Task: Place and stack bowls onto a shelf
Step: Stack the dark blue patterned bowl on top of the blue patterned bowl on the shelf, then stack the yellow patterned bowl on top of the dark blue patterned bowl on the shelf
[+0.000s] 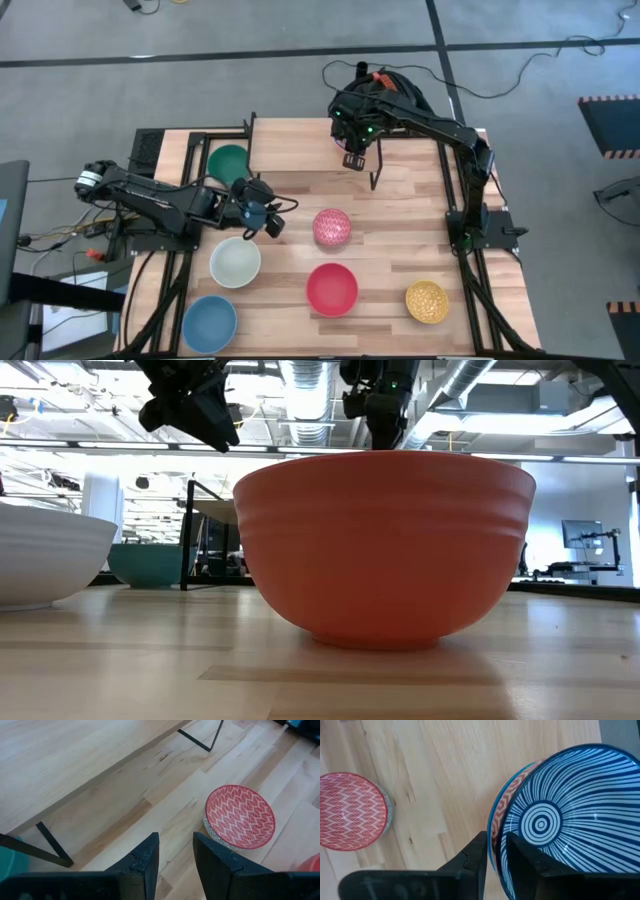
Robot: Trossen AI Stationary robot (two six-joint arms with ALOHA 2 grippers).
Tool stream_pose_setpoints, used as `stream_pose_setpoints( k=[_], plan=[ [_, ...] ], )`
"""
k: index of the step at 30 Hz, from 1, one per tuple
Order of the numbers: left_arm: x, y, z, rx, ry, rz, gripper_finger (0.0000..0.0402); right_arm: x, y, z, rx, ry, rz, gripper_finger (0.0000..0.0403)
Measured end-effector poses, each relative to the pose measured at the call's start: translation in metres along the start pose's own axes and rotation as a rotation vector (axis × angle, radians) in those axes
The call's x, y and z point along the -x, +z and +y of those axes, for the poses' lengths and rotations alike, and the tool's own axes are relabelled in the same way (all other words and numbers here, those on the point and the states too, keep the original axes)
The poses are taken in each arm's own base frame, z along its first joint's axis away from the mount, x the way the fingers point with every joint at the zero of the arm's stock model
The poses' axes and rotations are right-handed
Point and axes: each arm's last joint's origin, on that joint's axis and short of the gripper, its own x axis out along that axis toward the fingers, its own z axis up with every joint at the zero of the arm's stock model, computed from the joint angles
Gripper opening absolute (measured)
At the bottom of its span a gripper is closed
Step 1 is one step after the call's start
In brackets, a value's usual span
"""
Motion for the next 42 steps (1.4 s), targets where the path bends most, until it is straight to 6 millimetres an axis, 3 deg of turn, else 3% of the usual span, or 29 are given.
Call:
stream_pose_setpoints(
  k=[7, 12, 18, 24, 28, 42],
  plan=[
    [0.001, -0.001, -0.001, 0.017, -0.008, 0.001, 0.0105, 0.004, -0.001, 0.001, -0.065, -0.049, 0.014, 0.0154],
    [0.003, -0.003, -0.003, 0.024, -0.019, 0.005, 0.0105, 0.027, 0.001, 0.004, -0.160, -0.063, -0.031, 0.0189],
    [0.003, -0.004, -0.004, 0.039, -0.042, 0.039, 0.0105, 0.073, -0.011, 0.009, -0.256, -0.069, -0.161, 0.0188],
    [0.006, -0.010, -0.003, 0.066, -0.023, 0.065, 0.0105, 0.085, -0.038, 0.006, -0.414, -0.135, -0.091, 0.0176],
    [0.010, -0.014, -0.007, 0.043, -0.040, 0.075, 0.0105, 0.074, -0.061, 0.016, -0.461, -0.129, -0.017, 0.0172],
    [0.006, -0.015, -0.009, -0.057, -0.039, 0.072, 0.0105, 0.008, -0.141, 0.086, -0.519, -0.054, 0.170, 0.0172]
  ],
)
